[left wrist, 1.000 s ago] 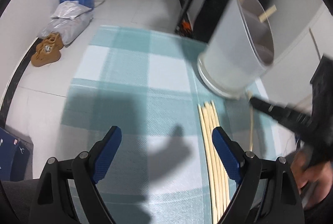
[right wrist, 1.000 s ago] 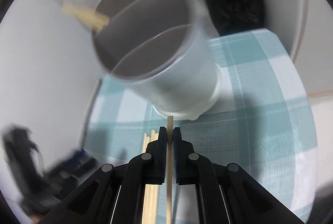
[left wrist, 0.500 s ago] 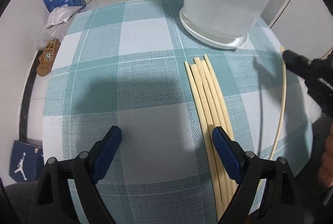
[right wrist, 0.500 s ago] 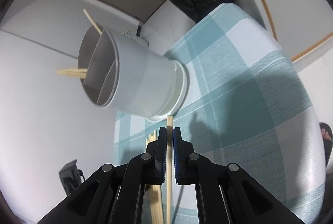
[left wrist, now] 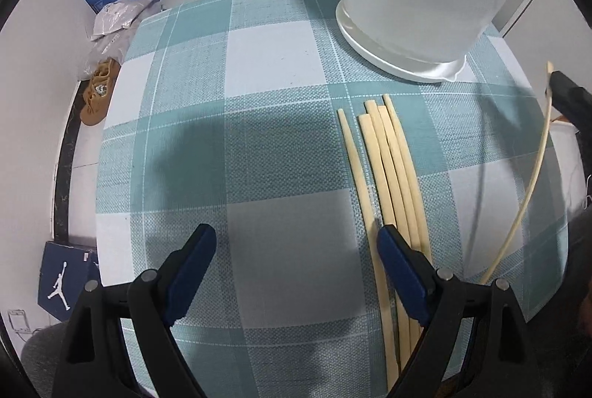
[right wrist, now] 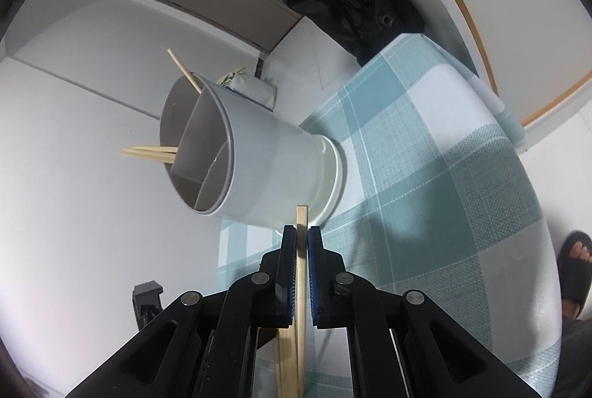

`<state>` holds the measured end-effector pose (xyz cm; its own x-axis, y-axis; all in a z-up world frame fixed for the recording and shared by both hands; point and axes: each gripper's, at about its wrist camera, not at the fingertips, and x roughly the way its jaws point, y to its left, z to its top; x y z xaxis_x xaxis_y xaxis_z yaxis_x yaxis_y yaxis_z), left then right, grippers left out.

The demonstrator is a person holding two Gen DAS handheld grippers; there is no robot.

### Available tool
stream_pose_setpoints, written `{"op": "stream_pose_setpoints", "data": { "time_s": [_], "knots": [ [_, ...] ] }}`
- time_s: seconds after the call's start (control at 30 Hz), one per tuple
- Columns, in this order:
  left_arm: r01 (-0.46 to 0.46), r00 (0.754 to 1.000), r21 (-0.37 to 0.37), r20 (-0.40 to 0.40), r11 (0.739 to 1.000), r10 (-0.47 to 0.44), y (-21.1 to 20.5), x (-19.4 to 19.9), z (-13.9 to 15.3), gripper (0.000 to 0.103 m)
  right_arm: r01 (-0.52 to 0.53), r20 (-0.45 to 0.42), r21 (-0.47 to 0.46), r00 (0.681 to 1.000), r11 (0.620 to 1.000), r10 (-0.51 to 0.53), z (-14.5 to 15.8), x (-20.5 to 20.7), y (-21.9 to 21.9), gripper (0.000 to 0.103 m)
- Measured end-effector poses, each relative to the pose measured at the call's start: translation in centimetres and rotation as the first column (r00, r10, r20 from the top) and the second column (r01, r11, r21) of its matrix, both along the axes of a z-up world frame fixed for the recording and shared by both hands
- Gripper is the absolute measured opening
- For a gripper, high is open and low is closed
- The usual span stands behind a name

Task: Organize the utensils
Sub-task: 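Close the left gripper on one chopstick while the right gripper holds its chopstick, then carry both held chopsticks up over the white utensil holder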

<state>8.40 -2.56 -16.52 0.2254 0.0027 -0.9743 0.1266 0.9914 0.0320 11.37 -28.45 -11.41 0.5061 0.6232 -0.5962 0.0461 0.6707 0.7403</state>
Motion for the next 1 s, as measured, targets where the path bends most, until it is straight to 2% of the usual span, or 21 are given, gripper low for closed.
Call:
{"op": "stream_pose_setpoints", "data": {
  "time_s": [0.2, 0.27, 0.33, 0.37, 0.43, 0.47, 0.53, 0.67, 0.73, 0.8, 0.93, 1.0],
  "knots": [
    [0.010, 1.000, 0.020, 0.002, 1.000, -0.011, 0.0, 1.4, 0.0, 0.086, -0.012, 0.025, -0.018, 1.000, 1.000, 0.012, 0.7, -0.1, 0.2, 0.005],
    [0.014, 1.000, 0.003, 0.004, 1.000, -0.014, 0.0, 1.7, 0.1, 0.080, -0.012, 0.024, -0.017, 1.000, 1.000, 0.013, 0.6, -0.1, 0.1, 0.005],
    [0.027, 1.000, -0.036, -0.003, 0.999, -0.027, -0.1, 2.0, 0.3, 0.058, -0.011, 0.016, -0.013, 1.000, 1.000, 0.011, 0.5, 0.0, -0.1, 0.005],
    [0.034, 0.999, -0.055, -0.008, 0.998, -0.035, -0.2, 2.2, 0.4, 0.051, -0.010, 0.015, -0.011, 1.000, 1.000, 0.010, 0.5, 0.0, -0.2, 0.005],
    [0.051, 0.999, -0.060, -0.009, 0.997, -0.051, -0.6, 2.3, 0.6, 0.031, -0.007, 0.014, -0.004, 1.000, 1.000, 0.007, 0.5, 0.0, -0.4, 0.005],
    [0.057, 0.998, -0.063, -0.010, 0.996, -0.057, -0.8, 2.4, 0.7, 0.026, -0.005, 0.017, -0.005, 1.000, 1.000, 0.005, 0.5, 0.0, -0.4, 0.005],
    [0.052, 0.999, -0.069, -0.006, 0.996, -0.052, -0.9, 2.6, 0.6, 0.006, -0.007, 0.020, -0.006, 1.000, 1.000, 0.007, 0.6, 0.1, -0.4, 0.005],
    [0.042, 0.999, -0.084, 0.008, 0.996, -0.042, -1.2, 2.6, 0.7, 0.002, -0.013, 0.029, -0.023, 0.999, 1.000, 0.014, 0.7, 0.2, -0.2, 0.005],
    [0.048, 0.998, -0.075, 0.039, 0.996, -0.046, -1.1, 2.3, 0.9, 0.002, -0.016, 0.042, -0.042, 0.999, 0.999, 0.017, 0.9, 0.2, -0.1, 0.005],
    [0.043, 0.997, -0.101, 0.071, 0.994, -0.036, -0.8, 2.0, 1.5, 0.002, -0.018, 0.063, -0.061, 0.998, 0.998, 0.022, 1.2, 0.0, 0.1, 0.005],
    [0.049, 0.981, -0.141, 0.191, 0.989, -0.021, -0.3, 0.0, 4.1, 0.002, -0.033, 0.117, -0.090, 0.992, 0.995, 0.043, 2.1, -0.6, 0.9, 0.005],
    [0.053, 0.964, -0.162, 0.265, 0.985, -0.008, 0.2, -1.4, 5.8, 0.002, -0.045, 0.152, -0.108, 0.987, 0.993, 0.061, 2.9, -1.1, 1.5, 0.005]
  ]
}}
